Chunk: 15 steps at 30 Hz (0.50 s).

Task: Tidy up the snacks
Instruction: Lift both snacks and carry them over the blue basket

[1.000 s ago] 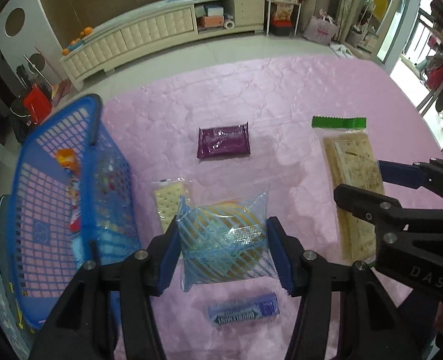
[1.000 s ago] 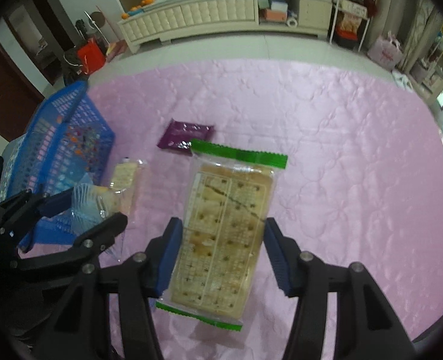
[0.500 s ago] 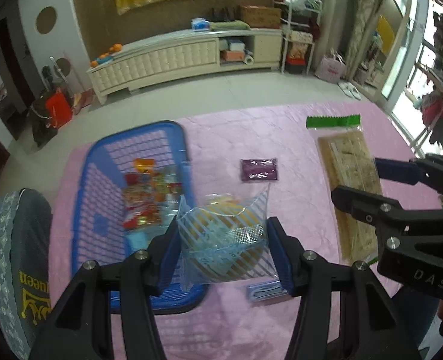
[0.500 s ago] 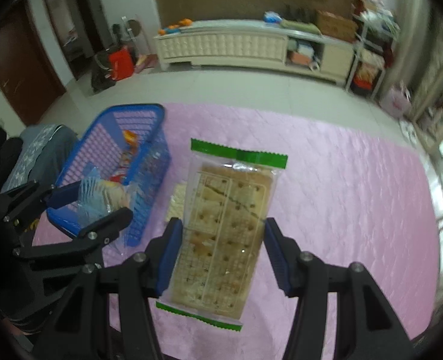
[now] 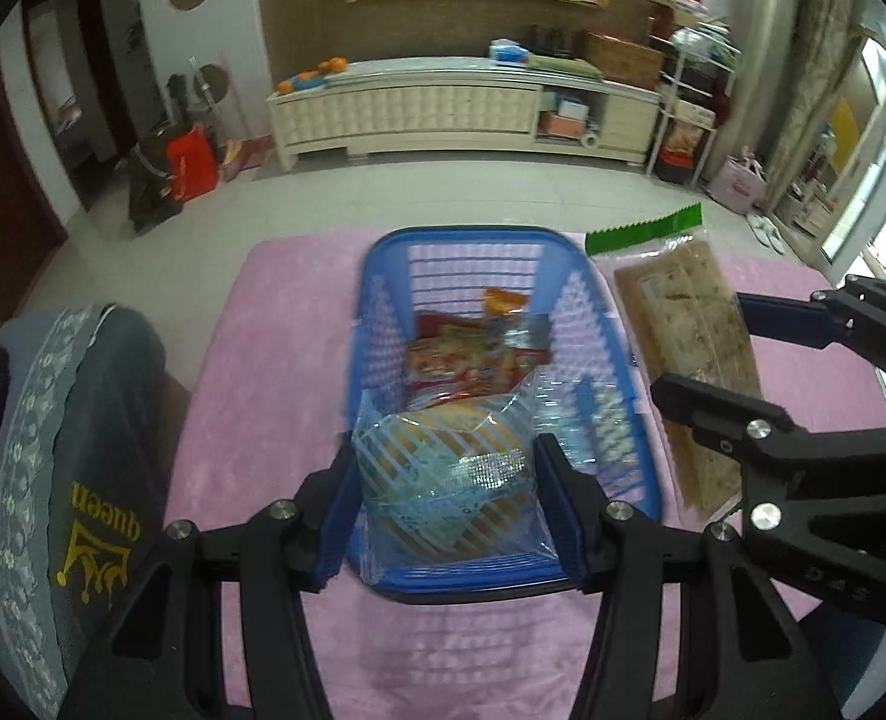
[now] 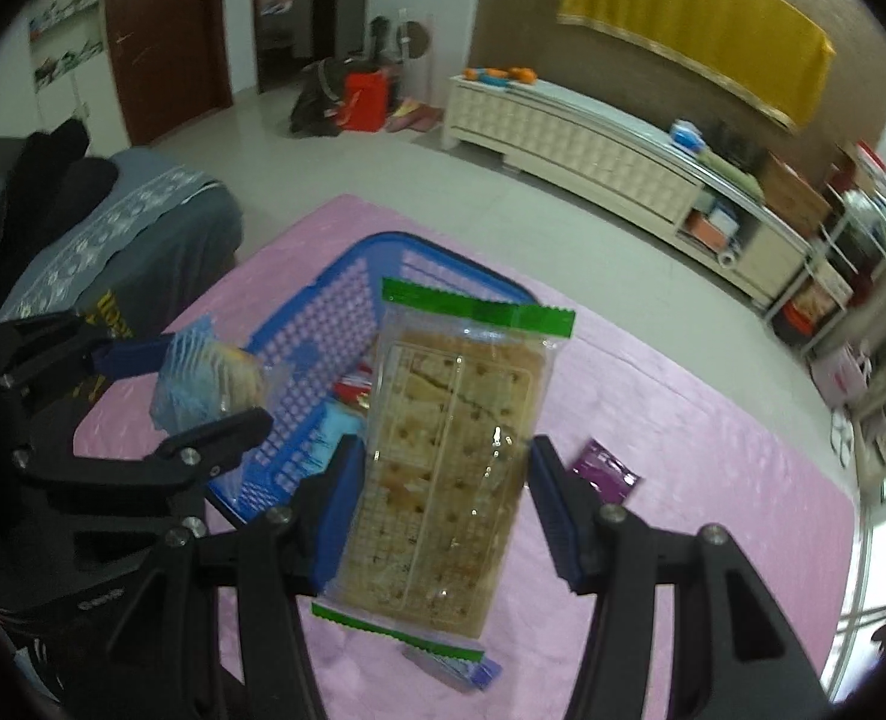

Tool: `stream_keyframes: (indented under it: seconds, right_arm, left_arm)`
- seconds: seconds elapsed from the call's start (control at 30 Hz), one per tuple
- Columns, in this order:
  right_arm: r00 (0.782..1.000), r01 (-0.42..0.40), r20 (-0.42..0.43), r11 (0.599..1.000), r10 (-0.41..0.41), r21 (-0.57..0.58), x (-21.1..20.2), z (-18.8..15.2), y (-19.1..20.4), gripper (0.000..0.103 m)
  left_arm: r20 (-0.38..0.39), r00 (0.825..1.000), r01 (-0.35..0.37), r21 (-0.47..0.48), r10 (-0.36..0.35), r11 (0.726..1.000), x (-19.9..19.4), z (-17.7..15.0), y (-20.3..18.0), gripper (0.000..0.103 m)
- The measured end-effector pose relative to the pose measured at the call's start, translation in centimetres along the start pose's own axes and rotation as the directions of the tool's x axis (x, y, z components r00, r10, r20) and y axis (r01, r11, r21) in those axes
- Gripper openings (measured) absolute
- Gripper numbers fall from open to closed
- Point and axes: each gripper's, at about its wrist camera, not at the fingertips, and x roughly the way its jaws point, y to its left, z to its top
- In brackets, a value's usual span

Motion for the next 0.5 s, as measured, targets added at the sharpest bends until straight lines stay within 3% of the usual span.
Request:
stream_keyframes:
  seconds: [0.27,0.4,0.5]
  right_arm:
    - [0.999,-0.007,-0.054,0.997,0.003,-0.08,3.6,1.2,3.3,0.06]
    - [0.997,0.05,-0.042,0.984,-0.057,-0.17,5.1,0.9,4.7,0.06]
    - [0.997,0.015,-0.076,0.981,-0.03,-0.192,6.7,0.6,5.4,0.06]
  left_arm:
    - [-0.026,0.999,-0.033,-0.055,0.031,0.998,1.4,-1.4,5.0,0.053]
    - [-0.042,0.999,-0.017,-0.108,0.013,0.994,2.1,-2.1,6.9,0.053]
    - [-0.047,0.999,-0.015,-0.112,0.009,0.994,2.3,-2.8,7.5,0.053]
